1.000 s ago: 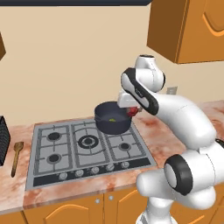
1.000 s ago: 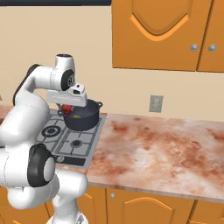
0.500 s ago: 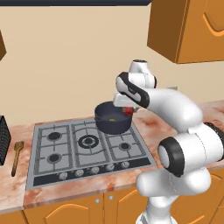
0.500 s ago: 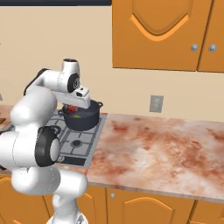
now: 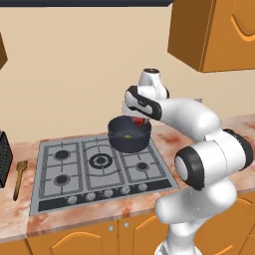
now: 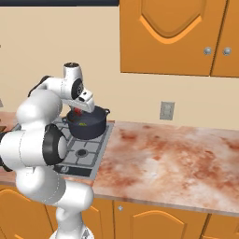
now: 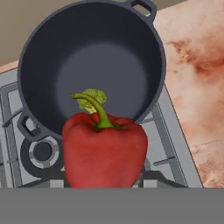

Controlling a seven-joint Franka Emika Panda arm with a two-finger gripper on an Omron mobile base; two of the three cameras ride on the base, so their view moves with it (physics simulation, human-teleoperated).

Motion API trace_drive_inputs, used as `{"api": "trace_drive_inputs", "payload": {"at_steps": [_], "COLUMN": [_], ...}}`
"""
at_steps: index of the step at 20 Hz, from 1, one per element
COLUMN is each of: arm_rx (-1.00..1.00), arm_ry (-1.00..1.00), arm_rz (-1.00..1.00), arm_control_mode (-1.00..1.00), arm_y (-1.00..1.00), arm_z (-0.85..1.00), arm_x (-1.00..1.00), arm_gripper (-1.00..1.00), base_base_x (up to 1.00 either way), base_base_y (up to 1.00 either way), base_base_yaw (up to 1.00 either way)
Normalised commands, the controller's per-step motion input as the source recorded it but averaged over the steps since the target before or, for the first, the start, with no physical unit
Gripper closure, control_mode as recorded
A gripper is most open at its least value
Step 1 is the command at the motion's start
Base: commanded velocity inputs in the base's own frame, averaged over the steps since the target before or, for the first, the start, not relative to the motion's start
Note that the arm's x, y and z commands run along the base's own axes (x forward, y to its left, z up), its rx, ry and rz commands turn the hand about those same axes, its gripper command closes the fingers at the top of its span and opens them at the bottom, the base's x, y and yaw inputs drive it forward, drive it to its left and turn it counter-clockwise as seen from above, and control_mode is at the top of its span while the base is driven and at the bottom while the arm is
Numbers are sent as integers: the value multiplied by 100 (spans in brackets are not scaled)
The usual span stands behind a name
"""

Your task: Put the broccoli and bell pepper in the pot. Retrieve the spatula and lightly stir the vegetables in the pot.

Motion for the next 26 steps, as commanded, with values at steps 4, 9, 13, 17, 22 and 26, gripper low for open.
{"api": "trace_drive_inputs", "payload": {"at_steps": [4,9,13,17,22,26], "arm_rx": [0,0,-1,-1,-1,0], "arm_ry": [-3,0,7,13,17,1], "arm_rz": [2,6,1,0,0,0], "arm_control_mode": [-100,-100,-100,-100,-100,-100], "arm_y": [3,3,6,22,7,0], "arm_z": [-7,-51,-37,-9,-3,-32], "arm_x": [-9,24,72,81,24,10], "arm_gripper": [100,100,100,100,100,100], "base_base_x": [0,0,0,0,0,0], "base_base_y": [0,0,0,0,0,0], "base_base_yaw": [0,0,0,0,0,0]}}
